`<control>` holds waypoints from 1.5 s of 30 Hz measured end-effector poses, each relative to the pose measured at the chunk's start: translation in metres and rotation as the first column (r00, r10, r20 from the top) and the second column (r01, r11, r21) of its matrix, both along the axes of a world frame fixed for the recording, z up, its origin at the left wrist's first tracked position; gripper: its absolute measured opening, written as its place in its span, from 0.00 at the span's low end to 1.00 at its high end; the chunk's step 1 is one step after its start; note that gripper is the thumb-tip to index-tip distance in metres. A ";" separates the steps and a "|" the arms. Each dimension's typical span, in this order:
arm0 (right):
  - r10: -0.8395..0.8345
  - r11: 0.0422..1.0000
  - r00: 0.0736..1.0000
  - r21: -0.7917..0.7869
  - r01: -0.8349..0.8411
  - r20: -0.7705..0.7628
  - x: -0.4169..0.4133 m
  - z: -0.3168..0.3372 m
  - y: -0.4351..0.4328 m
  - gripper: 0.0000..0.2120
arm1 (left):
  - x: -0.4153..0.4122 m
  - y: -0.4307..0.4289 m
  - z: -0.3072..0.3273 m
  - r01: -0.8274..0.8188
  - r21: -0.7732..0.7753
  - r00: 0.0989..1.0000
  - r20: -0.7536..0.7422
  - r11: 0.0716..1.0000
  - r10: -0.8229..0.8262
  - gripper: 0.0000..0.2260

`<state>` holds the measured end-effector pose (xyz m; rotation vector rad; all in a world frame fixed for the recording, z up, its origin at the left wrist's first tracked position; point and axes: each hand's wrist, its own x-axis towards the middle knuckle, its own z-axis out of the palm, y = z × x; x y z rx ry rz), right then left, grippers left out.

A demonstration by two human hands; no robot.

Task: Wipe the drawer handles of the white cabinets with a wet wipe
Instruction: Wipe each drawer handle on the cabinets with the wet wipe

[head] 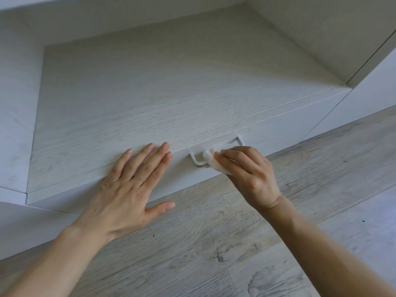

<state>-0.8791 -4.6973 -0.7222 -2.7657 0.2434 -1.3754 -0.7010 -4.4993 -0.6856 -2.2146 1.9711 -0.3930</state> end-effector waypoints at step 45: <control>-0.059 0.942 0.997 0.334 0.040 0.046 0.009 0.006 0.018 0.08 | -0.001 0.001 0.002 -0.002 -0.013 1.000 -0.031 1.000 0.002 0.36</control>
